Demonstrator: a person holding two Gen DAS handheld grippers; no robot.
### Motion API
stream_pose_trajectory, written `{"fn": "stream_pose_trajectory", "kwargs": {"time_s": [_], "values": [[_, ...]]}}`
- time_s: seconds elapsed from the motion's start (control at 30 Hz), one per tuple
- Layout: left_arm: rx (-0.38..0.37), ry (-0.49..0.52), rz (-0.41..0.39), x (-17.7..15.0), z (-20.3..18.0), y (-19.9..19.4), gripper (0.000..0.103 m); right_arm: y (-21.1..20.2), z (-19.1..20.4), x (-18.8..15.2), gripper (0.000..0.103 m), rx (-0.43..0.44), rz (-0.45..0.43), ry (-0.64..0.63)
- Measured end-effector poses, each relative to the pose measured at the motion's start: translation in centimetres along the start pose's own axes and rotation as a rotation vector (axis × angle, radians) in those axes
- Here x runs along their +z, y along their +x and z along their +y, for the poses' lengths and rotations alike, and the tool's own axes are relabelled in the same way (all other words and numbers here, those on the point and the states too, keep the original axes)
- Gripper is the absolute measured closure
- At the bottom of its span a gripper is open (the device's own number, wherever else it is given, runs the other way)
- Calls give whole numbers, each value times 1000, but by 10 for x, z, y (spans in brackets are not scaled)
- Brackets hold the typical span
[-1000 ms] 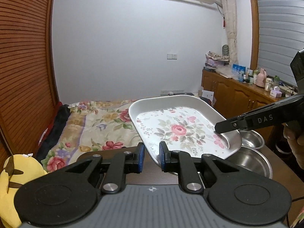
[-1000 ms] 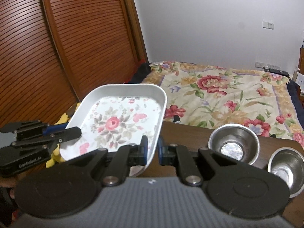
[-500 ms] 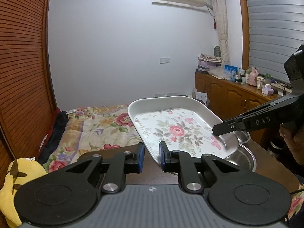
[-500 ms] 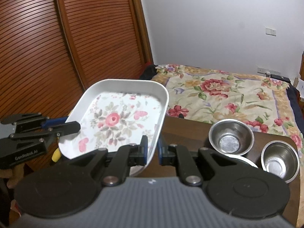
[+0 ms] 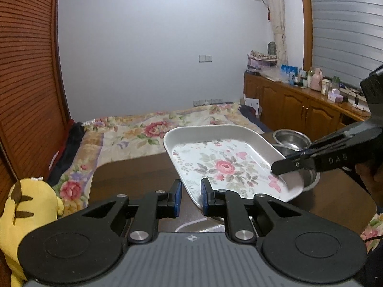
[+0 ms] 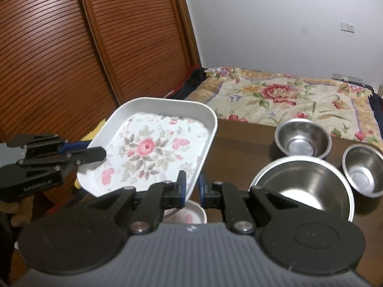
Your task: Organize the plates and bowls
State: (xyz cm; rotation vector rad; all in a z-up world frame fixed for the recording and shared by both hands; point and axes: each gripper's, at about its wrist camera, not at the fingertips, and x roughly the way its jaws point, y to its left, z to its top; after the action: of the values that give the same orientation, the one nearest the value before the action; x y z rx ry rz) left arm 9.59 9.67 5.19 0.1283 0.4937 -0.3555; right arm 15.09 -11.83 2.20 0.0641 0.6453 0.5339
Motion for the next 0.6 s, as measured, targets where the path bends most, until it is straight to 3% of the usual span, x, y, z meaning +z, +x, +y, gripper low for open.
{"fn": "stream_pose_trajectory", "kwargs": {"time_s": [0.6], "values": [[-5, -74, 109, -62, -2, 11, 85, 18, 11, -62, 90, 18, 60, 25]]}}
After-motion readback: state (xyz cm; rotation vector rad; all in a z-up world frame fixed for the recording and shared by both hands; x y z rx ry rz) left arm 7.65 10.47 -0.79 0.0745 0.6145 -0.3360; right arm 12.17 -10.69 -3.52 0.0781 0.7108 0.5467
